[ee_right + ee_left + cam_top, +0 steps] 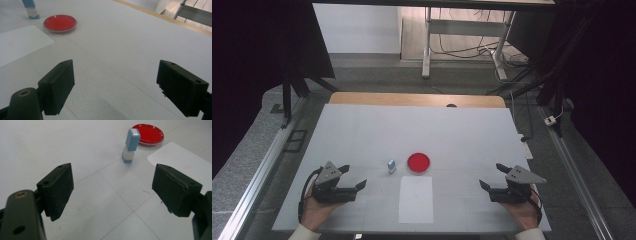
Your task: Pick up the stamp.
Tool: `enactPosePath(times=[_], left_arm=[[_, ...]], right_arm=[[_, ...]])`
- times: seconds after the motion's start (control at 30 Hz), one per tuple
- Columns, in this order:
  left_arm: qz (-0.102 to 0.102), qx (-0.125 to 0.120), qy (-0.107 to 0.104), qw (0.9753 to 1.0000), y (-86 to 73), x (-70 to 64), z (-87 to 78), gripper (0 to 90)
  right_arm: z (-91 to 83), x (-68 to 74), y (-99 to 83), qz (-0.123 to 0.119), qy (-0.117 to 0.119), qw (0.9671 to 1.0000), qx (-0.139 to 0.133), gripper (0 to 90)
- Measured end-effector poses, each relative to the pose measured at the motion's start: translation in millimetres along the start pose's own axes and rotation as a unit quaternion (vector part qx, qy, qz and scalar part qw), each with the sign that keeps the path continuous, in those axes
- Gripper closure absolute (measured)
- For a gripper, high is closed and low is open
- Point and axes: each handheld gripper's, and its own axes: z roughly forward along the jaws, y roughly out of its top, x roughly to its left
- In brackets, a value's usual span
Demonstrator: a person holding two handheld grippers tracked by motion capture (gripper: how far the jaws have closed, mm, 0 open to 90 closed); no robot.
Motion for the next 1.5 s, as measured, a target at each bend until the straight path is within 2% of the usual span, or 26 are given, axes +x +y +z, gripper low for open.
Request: enactPosePath(times=[0.23, 0.37, 0.4, 0.57, 0.77, 0.83, 0.9, 1.0, 1.17, 1.37, 1.5], left_arm=[[-0.001, 0.004, 0.0, 1.0, -0.3, 3.9, 1.4, 17.5], [-0.021, 0.003, -0.008, 0.9997, 1.5, 6.5, 3.4, 17.5], [-0.027, 0.003, -0.013, 0.9995, 2.7, 5.5, 4.7, 17.3], [-0.009, 0.008, -0.017, 0.9998, 6.9, -3.0, 5.0, 17.1], [0.004, 0.013, -0.011, 0.9999, -2.1, -7.8, 0.0, 17.1], [0.0, 0.013, -0.012, 0.9999, -4.0, -6.8, -0.5, 17.0], [-0.006, 0.008, -0.015, 0.9998, -2.0, -5.3, 0.6, 17.2], [-0.002, 0.008, -0.016, 0.9998, -0.3, -4.7, 3.7, 17.3], [-0.009, 0.014, -0.009, 0.9998, -3.4, -2.6, 4.6, 17.4], [-0.007, 0.005, -0.005, 0.9999, 0.7, -1.0, 2.6, 17.6], [-0.006, -0.005, -0.011, 0.9999, 4.2, -0.6, 0.4, 17.7]], right_arm=[[1.5, -3.2, -1.8, 0.006, -0.001, 1.0, 0.004, 17.1], [2.5, -3.6, -2.5, 0.013, 0.001, 0.9999, 0.001, 19.7], [3.4, -5.4, -3.7, 0.035, 0.003, 0.9994, -0.002, 20.2], [-0.7, -6.2, -7.8, 0.042, 0.008, 0.9991, 0.006, 20.8], [-5.3, -14.0, -6.0, 0.051, 0.002, 0.9986, 0.011, 21.6], [-7.4, -13.5, -7.6, 0.054, 0.001, 0.9985, 0.014, 22.3], [-9.5, -11.7, -8.8, 0.052, 0.0, 0.9985, 0.018, 22.7], [-13.1, -10.1, -8.9, 0.044, -0.01, 0.9988, 0.019, 23.1], [-11.9, -12.1, -14.2, 0.045, 0.0, 0.9989, 0.009, 23.6], [-5.9, -8.4, -11.1, 0.035, 0.013, 0.9992, 0.012, 24.2], [-5.9, -6.5, -8.3, 0.032, 0.015, 0.9993, 0.01, 24.4]])
